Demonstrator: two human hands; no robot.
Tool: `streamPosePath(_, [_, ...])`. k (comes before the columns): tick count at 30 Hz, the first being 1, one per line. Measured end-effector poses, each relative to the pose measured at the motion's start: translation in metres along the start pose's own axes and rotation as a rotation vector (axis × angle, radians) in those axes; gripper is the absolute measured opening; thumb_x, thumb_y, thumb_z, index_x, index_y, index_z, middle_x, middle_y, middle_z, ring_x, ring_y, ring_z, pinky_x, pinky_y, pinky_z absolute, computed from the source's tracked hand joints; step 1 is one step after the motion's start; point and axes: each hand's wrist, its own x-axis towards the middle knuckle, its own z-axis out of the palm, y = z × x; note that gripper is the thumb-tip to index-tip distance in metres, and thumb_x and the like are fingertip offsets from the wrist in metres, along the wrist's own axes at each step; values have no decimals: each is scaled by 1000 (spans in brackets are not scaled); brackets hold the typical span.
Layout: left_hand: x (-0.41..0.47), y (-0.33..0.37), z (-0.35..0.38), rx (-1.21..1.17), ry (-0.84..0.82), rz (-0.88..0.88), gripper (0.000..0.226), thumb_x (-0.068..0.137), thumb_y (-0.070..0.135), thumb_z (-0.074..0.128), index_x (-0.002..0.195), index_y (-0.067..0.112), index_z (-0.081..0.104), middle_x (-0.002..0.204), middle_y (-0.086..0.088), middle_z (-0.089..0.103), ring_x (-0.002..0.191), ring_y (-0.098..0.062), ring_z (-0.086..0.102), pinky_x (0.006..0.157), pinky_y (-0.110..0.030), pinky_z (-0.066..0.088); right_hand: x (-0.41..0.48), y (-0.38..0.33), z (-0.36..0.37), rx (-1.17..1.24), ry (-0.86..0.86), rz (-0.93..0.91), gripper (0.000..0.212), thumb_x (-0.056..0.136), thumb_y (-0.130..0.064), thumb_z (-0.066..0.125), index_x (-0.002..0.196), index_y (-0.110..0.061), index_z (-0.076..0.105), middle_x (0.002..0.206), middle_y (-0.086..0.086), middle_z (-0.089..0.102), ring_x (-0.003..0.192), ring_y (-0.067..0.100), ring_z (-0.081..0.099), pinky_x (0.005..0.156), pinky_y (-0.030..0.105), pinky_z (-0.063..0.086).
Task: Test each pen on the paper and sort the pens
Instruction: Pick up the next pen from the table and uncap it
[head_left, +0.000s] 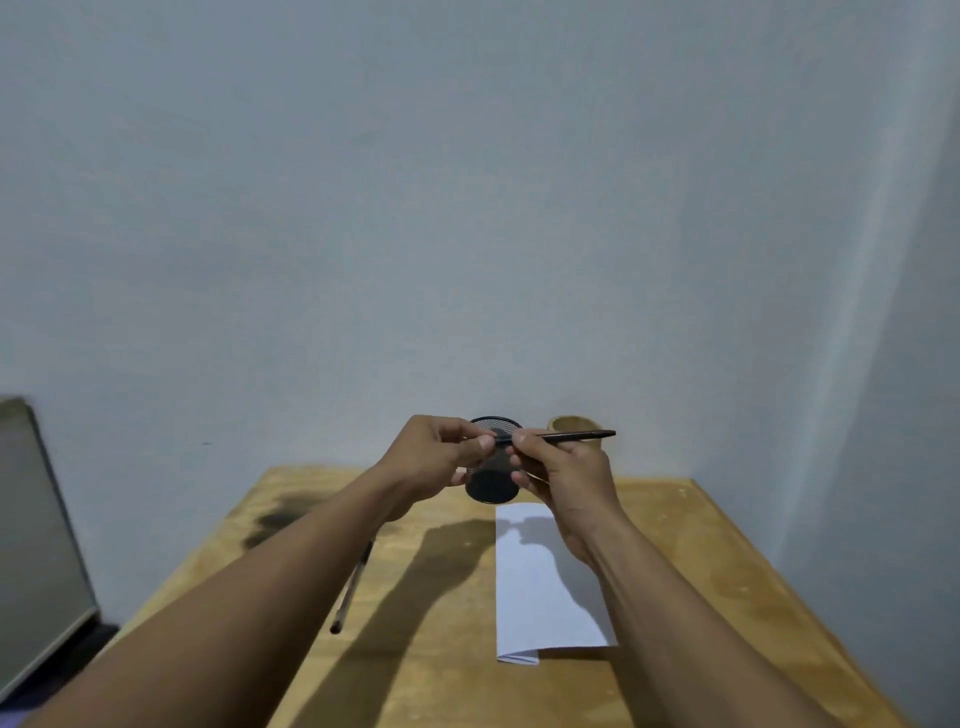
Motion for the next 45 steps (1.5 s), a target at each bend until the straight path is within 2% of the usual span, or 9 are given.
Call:
streamPosePath(7, [1,-5,8,-50,-26,-66,19,90,15,70,95,-3,75,82,-6,72,79,-18,64,75,-28,57,7,1,-15,-69,22,-41,5,84,-4,78,86,-1,76,80,19,76,65,21,70,68,30,60])
streamPosePath(12, [2,-11,10,-87,-50,-119,14,92,14,68,86,5,76,80,-7,70,74,-17,62,75,-30,59,7,8,-16,-80,40,-66,4,84,-1,76,86,3,76,74,17,75,60,17,68,64,25,60])
streamPosePath(16, [4,-25,-7,-76,47,-145,16,92,15,67,86,2,75,75,-4,70,76,-18,61,82,-36,60,10,9,-27,-48,80,-71,4,85,0,76,81,-1,77,70,12,74,63,17,70,64,25,61])
streamPosePath(20, [4,-47,-4,153,114,-101,8,87,17,75,92,16,81,66,13,70,63,4,58,61,-13,46,10,21,-29,-195,74,-75,14,88,-10,75,92,3,74,68,5,73,60,9,67,59,26,59])
streamPosePath(24, [15,-65,9,326,222,-67,9,87,19,74,92,22,82,85,4,76,74,-6,60,65,-15,42,10,43,-25,-169,144,-31,9,96,-10,65,96,-3,71,75,11,72,63,14,66,59,29,58])
streamPosePath(27, [20,-76,11,440,310,-77,12,91,18,70,94,22,81,78,1,72,58,-6,53,47,-9,36,8,63,-28,-92,132,52,16,98,-11,63,100,0,74,78,16,72,72,24,66,66,36,53])
streamPosePath(32, [28,-95,16,542,356,-125,6,84,22,75,86,21,81,88,2,77,86,-15,68,80,-29,55,-1,70,-43,-147,59,84,18,101,-11,59,97,1,73,89,30,72,80,27,68,81,37,59])
streamPosePath(42, [38,-110,40,777,378,-119,11,87,37,71,93,34,79,101,8,77,101,-21,64,89,-38,50,-12,68,-54,-246,18,28,21,103,-12,56,95,-8,74,89,24,75,76,25,72,79,36,62])
streamPosePath(45, [33,-108,43,773,400,-102,20,91,37,66,107,32,76,110,4,75,106,-23,62,91,-40,51,-11,71,-54,-250,33,25,21,102,-14,56,95,-10,76,88,19,77,75,22,73,76,34,63])
